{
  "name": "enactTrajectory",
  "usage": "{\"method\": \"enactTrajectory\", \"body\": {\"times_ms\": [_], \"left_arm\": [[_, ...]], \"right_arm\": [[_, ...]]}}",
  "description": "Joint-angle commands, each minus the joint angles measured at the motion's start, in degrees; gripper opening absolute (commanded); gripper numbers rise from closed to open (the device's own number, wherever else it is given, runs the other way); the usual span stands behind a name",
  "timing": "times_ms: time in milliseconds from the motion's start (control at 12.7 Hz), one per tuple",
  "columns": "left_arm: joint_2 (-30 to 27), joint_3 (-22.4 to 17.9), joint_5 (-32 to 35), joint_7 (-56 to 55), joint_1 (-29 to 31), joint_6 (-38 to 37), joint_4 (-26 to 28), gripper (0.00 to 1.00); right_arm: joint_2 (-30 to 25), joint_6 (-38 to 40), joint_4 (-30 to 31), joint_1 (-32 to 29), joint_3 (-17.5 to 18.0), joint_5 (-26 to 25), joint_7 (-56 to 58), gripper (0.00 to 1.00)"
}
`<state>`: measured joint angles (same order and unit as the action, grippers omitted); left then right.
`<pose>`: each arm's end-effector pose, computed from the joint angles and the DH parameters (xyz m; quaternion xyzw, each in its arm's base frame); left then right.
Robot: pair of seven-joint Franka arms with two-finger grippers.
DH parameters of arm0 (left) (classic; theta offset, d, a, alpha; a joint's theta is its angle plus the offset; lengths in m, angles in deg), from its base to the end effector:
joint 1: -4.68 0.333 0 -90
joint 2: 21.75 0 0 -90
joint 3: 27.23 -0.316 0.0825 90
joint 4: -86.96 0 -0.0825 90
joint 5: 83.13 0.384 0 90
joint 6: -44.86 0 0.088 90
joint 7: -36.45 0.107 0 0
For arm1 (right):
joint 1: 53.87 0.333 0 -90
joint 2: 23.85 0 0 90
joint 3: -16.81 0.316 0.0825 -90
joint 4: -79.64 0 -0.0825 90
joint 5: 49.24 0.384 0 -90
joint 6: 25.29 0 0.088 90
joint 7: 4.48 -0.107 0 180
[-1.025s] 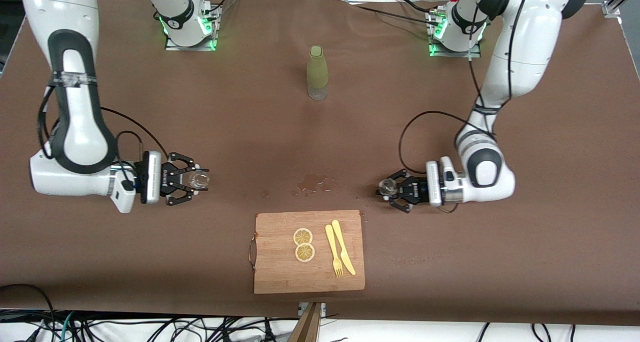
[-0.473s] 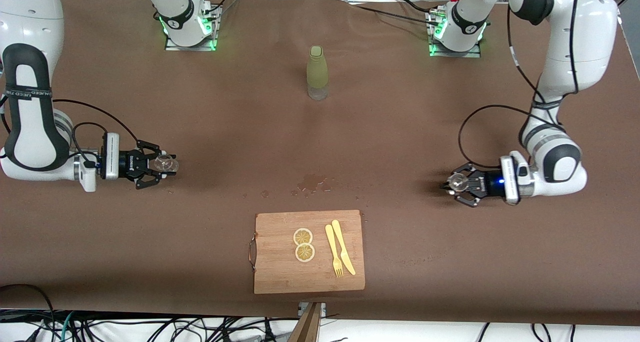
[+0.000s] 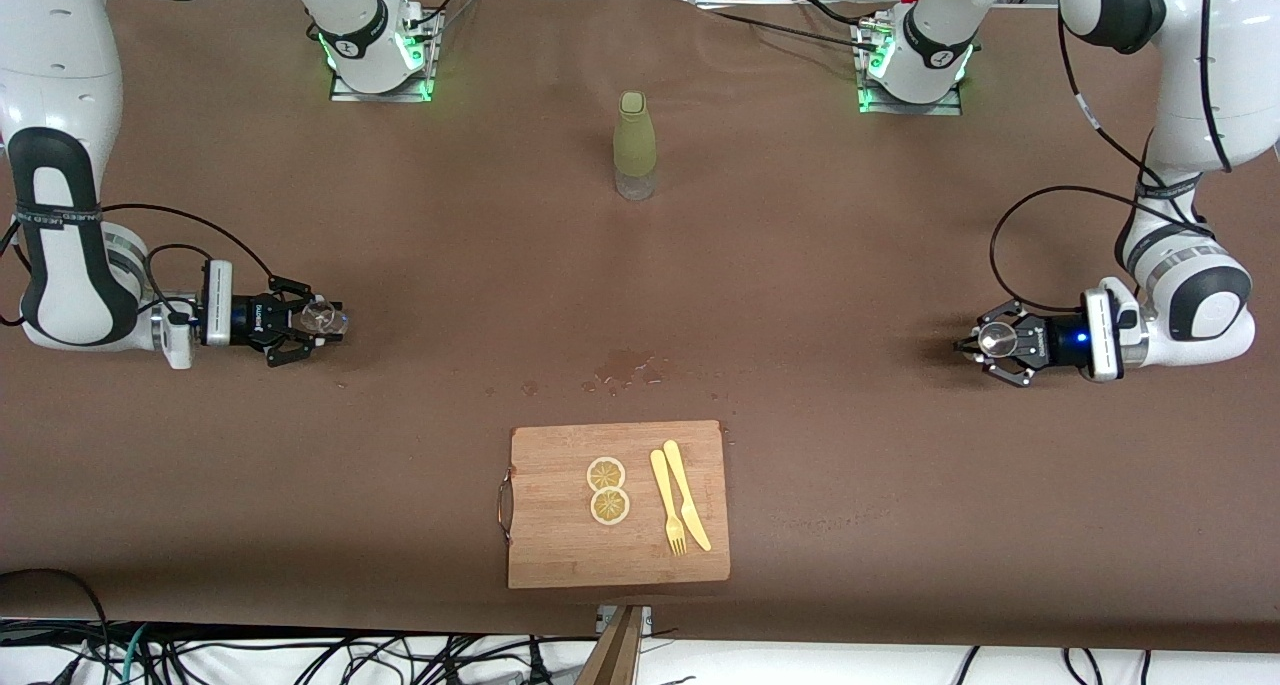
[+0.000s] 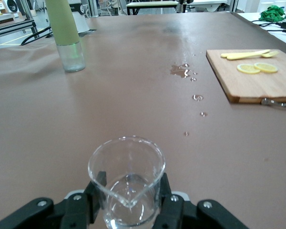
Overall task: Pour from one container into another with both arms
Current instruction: 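Lower the glass with the right gripper while the left gripper lowers the jigger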
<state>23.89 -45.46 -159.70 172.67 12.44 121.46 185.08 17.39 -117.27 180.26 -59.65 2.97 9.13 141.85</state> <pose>0.5853 0.1312 0.1598 0.5986 -0.4748 0.4162 0.4929 0.5822 -0.1061 0.1561 -0.5715 -0.6454 -0.3159 0.3963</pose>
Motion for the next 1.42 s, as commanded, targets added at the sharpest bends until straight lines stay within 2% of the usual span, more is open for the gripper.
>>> {"method": "enactTrajectory", "body": {"times_ms": [0, 237, 710, 1104, 1262, 1341], "left_arm": [[1.37, 0.39, 0.9, 5.7, 1.46, -2.15, 1.71, 0.0], [3.22, 0.39, 0.9, 11.67, 2.52, -2.33, 1.81, 0.0], [6.56, 0.39, -0.16, 23.19, 3.57, -5.22, 1.72, 0.0], [9.99, 0.39, -0.77, 25.14, 3.92, -6.55, 1.81, 0.0], [10.17, 0.39, -0.77, 25.67, 3.92, -6.46, 1.81, 0.0], [10.17, 0.39, -0.69, 25.67, 3.92, -6.37, 1.81, 0.0]], "right_arm": [[0.86, -0.48, -0.25, -1.78, 0.74, 0.43, 1.41, 0.32], [3.67, -0.92, -0.34, -2.13, 0.74, 1.04, 2.9, 0.32], [3.68, -4.08, -0.43, -2.22, 0.39, 0.52, 3.26, 0.33], [4.12, -5.06, -0.43, -2.22, 0.04, 0.34, 3.35, 0.38], [4.12, -5.06, -0.52, -2.31, -0.13, 0.34, 3.18, 0.66], [4.12, -5.06, -0.52, -2.22, -0.14, 0.34, 3.09, 1.0]]}}
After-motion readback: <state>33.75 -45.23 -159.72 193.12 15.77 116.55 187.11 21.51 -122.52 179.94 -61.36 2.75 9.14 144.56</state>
